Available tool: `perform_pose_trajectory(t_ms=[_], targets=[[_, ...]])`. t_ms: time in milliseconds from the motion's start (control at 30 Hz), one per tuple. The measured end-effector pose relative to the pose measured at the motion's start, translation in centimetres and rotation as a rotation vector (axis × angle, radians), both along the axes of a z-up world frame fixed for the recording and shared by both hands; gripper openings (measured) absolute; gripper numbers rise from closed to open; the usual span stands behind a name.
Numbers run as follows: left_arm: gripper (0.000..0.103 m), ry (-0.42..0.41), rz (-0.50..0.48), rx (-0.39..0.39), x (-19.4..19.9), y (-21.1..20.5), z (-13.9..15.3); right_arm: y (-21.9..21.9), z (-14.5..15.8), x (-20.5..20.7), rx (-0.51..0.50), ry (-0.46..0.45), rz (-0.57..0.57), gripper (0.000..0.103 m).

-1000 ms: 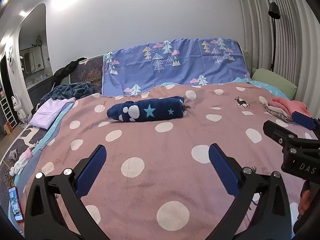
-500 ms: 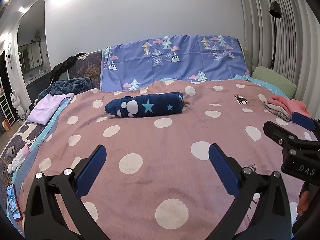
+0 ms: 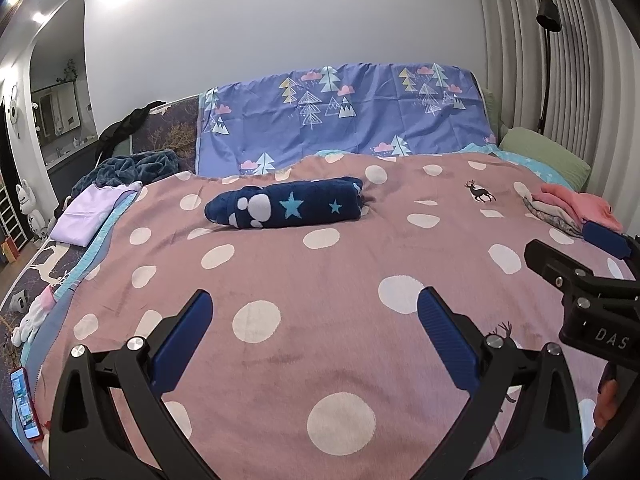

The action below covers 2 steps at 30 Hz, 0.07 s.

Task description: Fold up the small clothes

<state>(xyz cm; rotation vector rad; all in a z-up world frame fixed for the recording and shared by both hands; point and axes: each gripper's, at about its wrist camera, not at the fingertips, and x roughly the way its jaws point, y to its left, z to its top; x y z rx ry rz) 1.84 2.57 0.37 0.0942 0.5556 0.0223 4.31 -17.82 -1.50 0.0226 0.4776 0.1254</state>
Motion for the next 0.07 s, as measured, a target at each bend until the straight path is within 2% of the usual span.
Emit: perform_pose_trajectory(t_ms=[67], targets=[[0.102,0.004,0.001,-0.001,0.06,-0.01,-0.12,-0.10,-0.21,0.09,0.000,0.007,-0.002,0.101]])
